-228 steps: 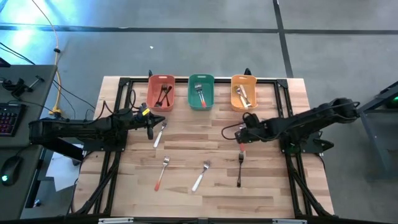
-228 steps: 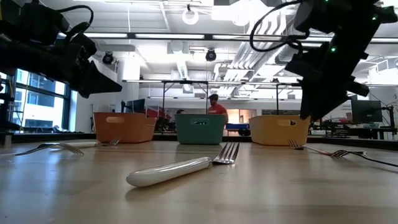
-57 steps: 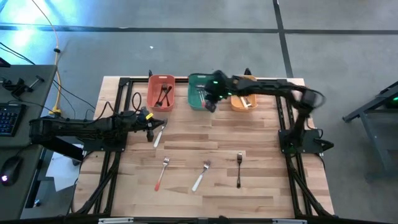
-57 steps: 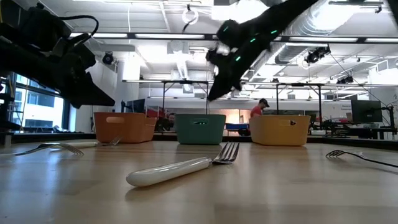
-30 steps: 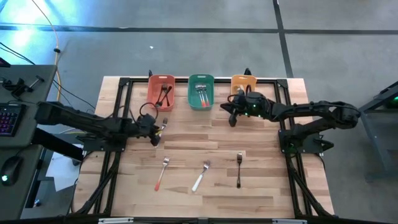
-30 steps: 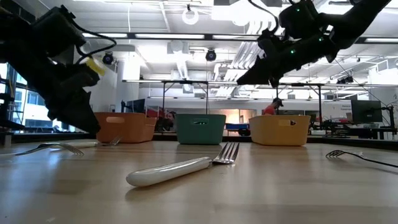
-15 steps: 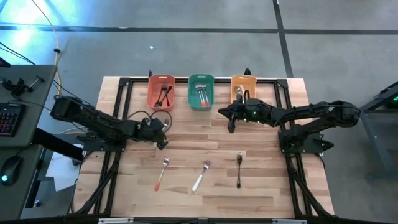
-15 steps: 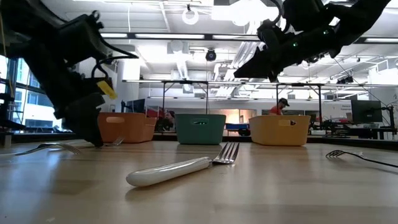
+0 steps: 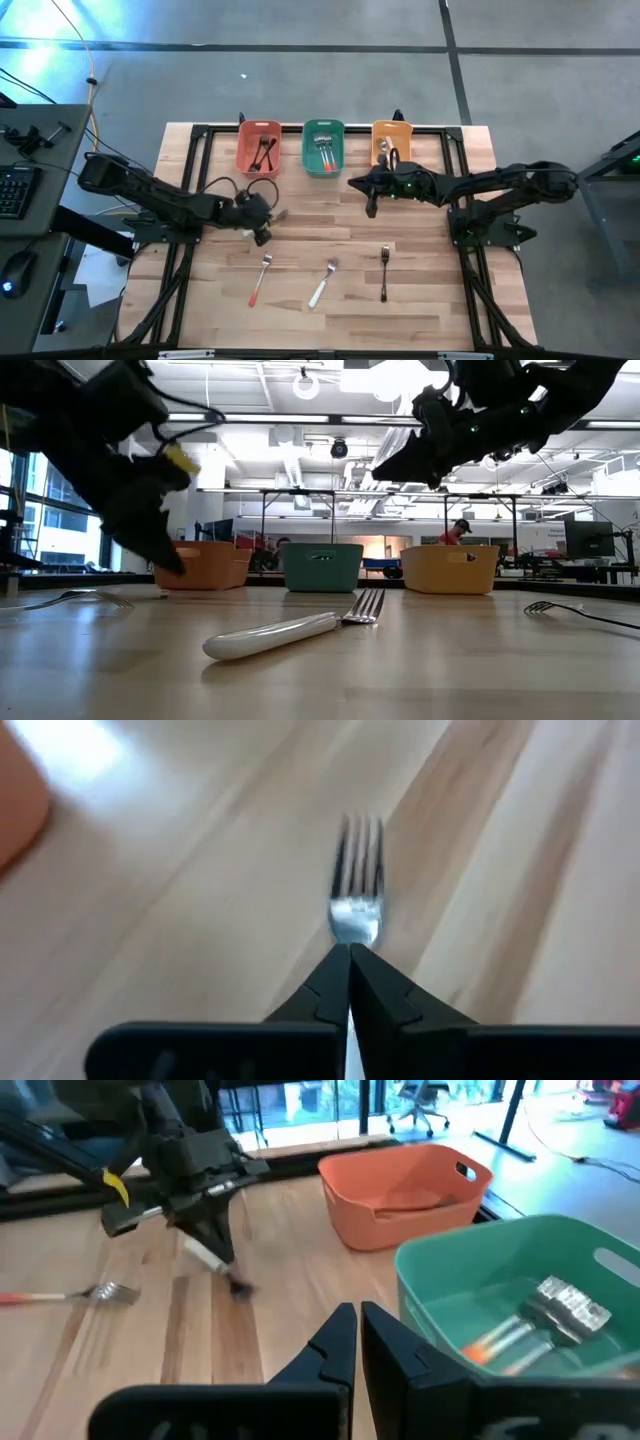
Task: Sort silverware by color (type)
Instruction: Put the top white fork into the yellow bin
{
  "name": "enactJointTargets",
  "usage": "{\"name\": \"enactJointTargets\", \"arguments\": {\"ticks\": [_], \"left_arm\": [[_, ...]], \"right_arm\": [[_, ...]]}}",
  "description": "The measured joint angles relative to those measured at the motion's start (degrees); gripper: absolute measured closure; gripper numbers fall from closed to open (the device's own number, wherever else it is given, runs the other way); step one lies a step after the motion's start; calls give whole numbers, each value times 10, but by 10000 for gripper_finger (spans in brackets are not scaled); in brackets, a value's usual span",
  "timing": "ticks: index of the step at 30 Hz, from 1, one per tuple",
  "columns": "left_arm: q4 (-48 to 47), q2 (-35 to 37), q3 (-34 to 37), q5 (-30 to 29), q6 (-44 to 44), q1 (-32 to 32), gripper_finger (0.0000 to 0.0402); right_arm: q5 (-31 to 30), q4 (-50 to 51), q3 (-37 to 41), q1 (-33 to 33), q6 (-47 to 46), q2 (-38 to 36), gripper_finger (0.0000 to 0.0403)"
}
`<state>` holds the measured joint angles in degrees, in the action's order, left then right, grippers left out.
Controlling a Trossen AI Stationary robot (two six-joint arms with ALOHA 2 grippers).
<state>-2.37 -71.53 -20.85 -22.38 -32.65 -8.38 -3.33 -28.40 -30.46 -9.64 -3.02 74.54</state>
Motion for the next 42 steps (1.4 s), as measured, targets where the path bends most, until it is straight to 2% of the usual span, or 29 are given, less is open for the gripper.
{"name": "enactJointTargets", "arguments": {"ticks": [6, 9, 12, 15, 18, 20, 24, 31, 37, 42], "left_arm": [[265, 32, 69, 0, 38, 9, 400], [279, 32, 74, 37, 53, 11, 401], [190, 31, 48, 67, 61, 10, 390], [28, 31, -10, 59, 80, 10, 370], [-109, 17, -72, 55, 90, 12, 346], [-158, 5, -101, 71, 93, 12, 331], [-176, -43, -135, 116, 103, 12, 304], [-206, -145, -186, 110, 119, 30, 287], [-243, -187, -212, 107, 135, 53, 304], [-251, -192, -213, 153, 162, 62, 346]], "right_arm": [[6, -97, 0, 32, 0, 67, 358], [6, -144, 0, 42, -11, 104, 321], [6, -155, -1, 43, -15, 121, 289], [6, -153, -2, 41, -15, 124, 267], [5, -154, -2, 40, -15, 124, 261], [5, -159, -2, 40, -15, 124, 261], [5, -159, -2, 40, -11, 124, 263], [5, -155, -2, 40, -11, 123, 263], [5, -151, -2, 40, -11, 123, 263], [5, -146, -2, 40, -10, 123, 263]]}}
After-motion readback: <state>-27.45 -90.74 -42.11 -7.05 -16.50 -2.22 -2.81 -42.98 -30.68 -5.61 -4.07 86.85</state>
